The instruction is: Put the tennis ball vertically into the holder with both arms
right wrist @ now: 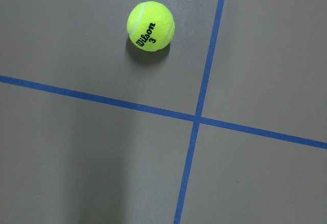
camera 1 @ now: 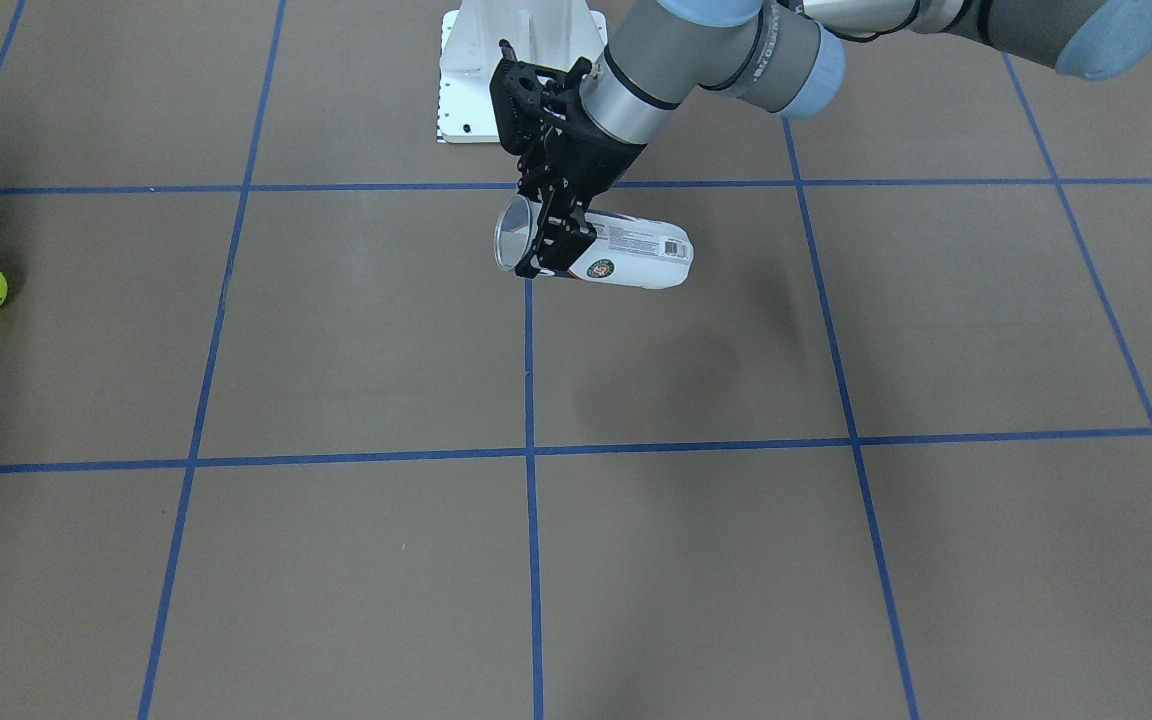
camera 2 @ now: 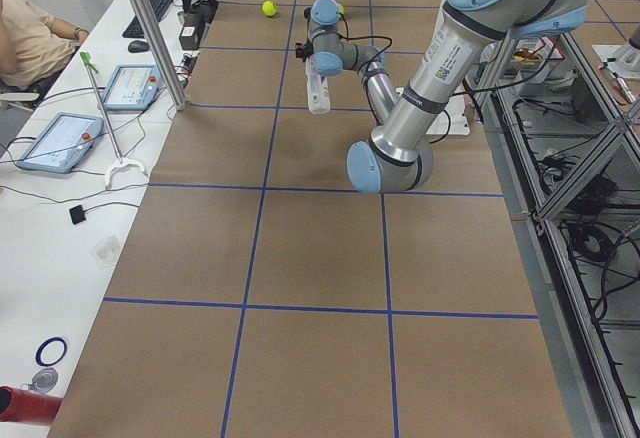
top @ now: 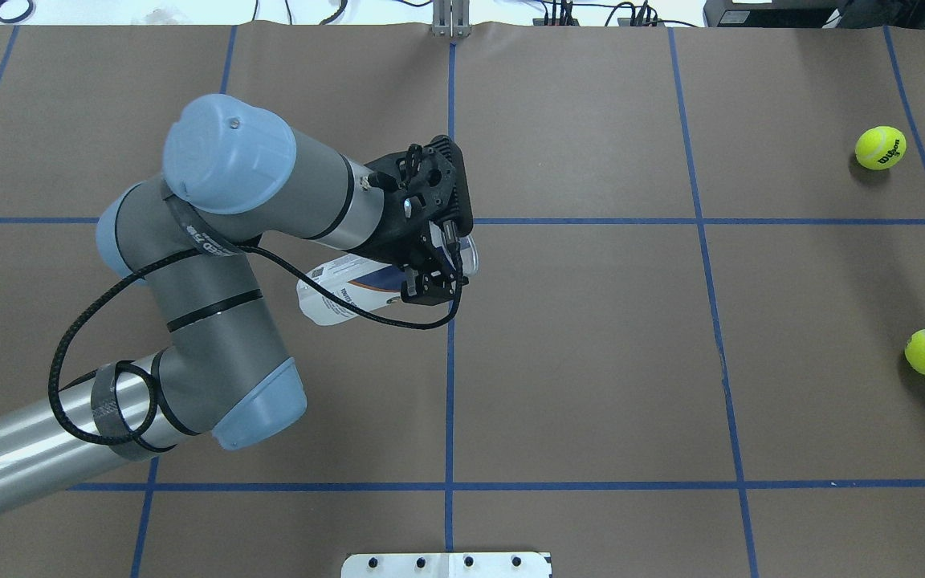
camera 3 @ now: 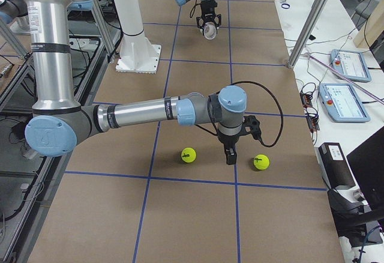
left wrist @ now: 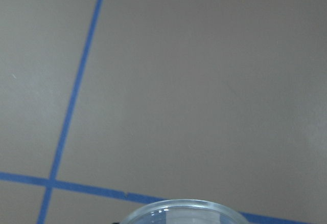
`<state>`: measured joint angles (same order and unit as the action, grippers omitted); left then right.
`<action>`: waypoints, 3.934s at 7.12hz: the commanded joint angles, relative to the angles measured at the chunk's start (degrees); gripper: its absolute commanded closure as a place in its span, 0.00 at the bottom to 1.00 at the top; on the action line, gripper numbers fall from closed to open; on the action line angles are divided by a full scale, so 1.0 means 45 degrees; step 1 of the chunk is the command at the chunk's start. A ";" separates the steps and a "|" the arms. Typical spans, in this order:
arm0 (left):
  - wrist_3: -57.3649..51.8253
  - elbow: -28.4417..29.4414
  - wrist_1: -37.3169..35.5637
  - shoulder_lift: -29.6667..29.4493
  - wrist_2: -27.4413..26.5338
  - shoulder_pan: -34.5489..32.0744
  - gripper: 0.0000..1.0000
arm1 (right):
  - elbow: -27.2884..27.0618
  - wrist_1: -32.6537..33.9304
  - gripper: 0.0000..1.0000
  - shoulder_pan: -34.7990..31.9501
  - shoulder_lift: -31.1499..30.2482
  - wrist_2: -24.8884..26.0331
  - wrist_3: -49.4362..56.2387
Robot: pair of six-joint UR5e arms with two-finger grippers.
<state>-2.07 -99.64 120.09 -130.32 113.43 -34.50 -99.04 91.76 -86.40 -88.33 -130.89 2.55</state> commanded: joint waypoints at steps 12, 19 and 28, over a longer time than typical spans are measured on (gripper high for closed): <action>0.4835 0.9466 1.9176 -0.1118 -0.5695 0.0382 0.49 | -0.0218 -0.0019 0.00 0.0000 0.0097 -0.0055 0.0000; 0.4854 0.9877 1.9134 -0.1040 -0.5617 0.0753 0.02 | -0.0178 0.0000 0.00 0.0000 0.0059 -0.0055 0.0000; 0.4737 0.9818 1.9056 -0.0259 -0.5597 0.0753 0.12 | -0.0256 -0.0019 0.00 0.0000 0.0156 -0.0113 0.0020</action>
<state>19.26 -55.48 205.93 -132.01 88.23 -31.15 -100.04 91.67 -86.40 -87.85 -131.20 2.63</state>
